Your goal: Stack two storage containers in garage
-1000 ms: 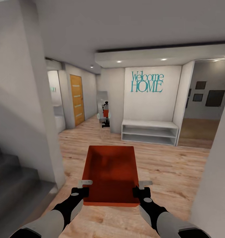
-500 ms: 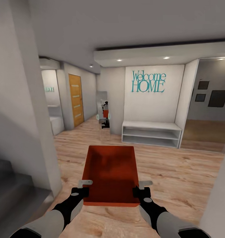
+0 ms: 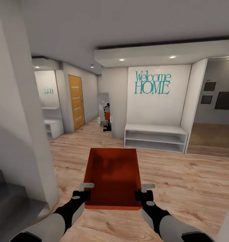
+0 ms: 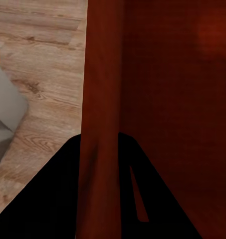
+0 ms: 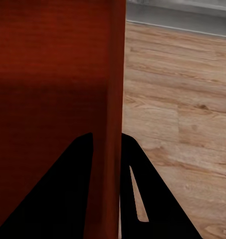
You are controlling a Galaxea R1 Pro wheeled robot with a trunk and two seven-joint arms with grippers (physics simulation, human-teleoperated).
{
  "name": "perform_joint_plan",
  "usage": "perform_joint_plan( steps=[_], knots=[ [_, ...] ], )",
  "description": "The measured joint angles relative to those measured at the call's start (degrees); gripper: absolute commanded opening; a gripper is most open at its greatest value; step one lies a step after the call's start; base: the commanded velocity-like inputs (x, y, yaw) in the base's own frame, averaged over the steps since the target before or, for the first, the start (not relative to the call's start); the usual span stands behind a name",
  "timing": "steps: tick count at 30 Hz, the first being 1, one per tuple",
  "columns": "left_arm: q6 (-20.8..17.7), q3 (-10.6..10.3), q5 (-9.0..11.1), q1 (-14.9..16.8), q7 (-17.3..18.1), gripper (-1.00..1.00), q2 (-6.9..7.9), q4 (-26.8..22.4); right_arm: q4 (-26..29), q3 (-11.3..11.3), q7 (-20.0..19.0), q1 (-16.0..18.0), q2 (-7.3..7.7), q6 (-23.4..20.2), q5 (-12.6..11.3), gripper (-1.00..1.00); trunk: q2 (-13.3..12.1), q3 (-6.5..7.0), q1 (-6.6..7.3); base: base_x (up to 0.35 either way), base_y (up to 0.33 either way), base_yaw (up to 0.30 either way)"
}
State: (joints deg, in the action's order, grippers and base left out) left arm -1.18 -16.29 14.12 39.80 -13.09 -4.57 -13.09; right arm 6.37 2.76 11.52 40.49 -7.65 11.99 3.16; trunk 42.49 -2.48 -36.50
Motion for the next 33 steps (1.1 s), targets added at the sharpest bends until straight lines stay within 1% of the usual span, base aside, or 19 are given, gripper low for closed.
perform_joint_plan(
  steps=[6,25,33],
  knots=[
    [0.0,0.0,0.0,0.0,0.0,-1.0,0.03,0.0,0.0,0.0,0.0,0.0,-0.03,0.0,0.0,-1.0,0.0,0.0,0.0,0.321,0.0,0.065],
    [0.0,0.1,-0.1,0.0,0.0,-1.0,-0.04,0.0,0.0,0.0,0.0,0.0,0.02,-0.1,0.0,-1.0,0.0,0.0,0.0,0.321,0.0,0.259],
    [0.0,0.1,0.0,0.0,-0.1,-1.0,-0.13,0.1,0.1,-0.1,-0.1,0.0,0.1,-0.1,0.2,-1.0,0.0,0.0,0.0,0.321,0.0,0.038]
  ],
)
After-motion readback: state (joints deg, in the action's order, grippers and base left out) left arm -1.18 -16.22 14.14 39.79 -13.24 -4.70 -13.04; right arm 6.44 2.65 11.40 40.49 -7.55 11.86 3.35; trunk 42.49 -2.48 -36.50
